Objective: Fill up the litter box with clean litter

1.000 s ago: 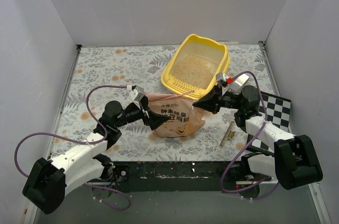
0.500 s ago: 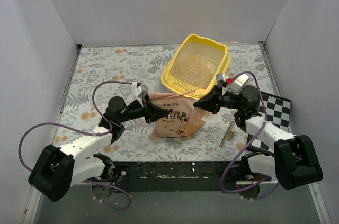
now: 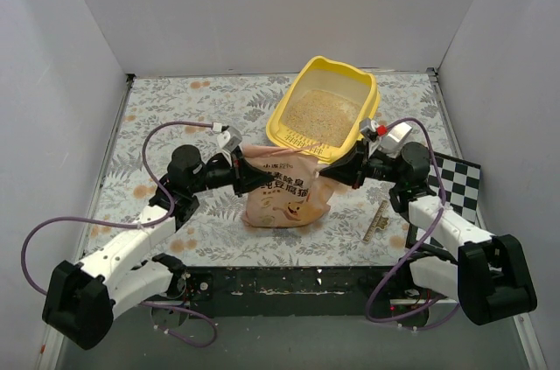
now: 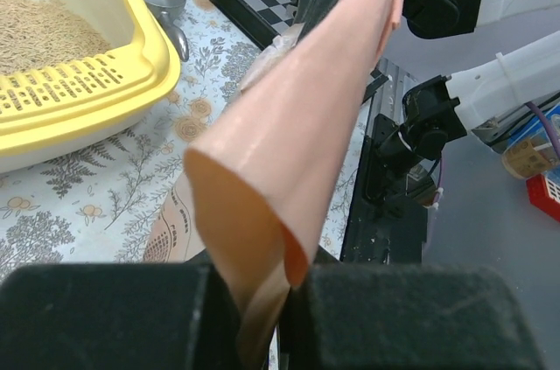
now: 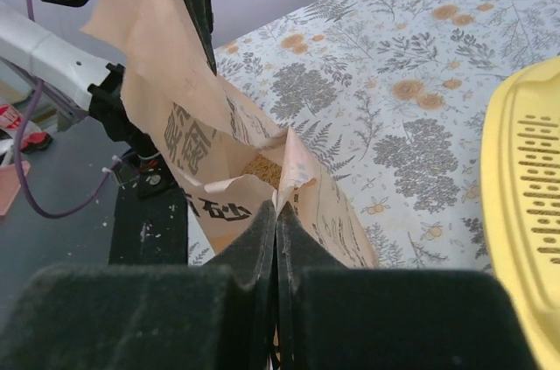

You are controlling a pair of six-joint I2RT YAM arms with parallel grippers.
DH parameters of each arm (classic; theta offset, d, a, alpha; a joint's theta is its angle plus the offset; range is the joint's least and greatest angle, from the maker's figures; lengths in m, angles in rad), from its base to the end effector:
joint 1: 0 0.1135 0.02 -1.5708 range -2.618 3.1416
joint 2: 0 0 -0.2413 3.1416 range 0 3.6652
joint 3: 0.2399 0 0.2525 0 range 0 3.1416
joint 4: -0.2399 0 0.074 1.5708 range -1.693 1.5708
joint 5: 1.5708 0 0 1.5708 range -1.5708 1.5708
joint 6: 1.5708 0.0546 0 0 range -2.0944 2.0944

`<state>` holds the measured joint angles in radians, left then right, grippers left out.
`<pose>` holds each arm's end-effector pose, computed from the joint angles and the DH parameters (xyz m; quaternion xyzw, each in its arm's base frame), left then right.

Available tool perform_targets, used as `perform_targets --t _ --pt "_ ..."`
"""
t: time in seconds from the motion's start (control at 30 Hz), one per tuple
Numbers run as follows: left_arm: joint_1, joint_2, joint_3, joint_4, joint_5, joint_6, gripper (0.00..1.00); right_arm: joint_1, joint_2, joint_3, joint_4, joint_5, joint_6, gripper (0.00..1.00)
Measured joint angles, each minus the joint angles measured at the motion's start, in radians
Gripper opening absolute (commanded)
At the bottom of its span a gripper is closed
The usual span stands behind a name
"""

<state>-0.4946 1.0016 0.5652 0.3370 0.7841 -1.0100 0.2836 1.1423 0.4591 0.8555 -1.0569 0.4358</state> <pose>0.2015 -0.1525 0.2563 0.0734 0.7278 -0.6306 0.2593 0.2240 0.1148 0.2420 -0.3425 0.5836 0.5364 0.5044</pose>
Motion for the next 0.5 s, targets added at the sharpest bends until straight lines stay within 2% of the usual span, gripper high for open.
perform_targets --t 0.17,0.5 --pt "0.039 -0.124 0.003 -0.132 0.005 0.015 0.0 0.001 -0.083 -0.042 -0.054 0.012 0.086 0.01" --pt "0.093 -0.198 -0.131 -0.137 0.049 -0.121 0.0 0.019 -0.116 -0.054 -0.289 0.026 0.24 0.01"
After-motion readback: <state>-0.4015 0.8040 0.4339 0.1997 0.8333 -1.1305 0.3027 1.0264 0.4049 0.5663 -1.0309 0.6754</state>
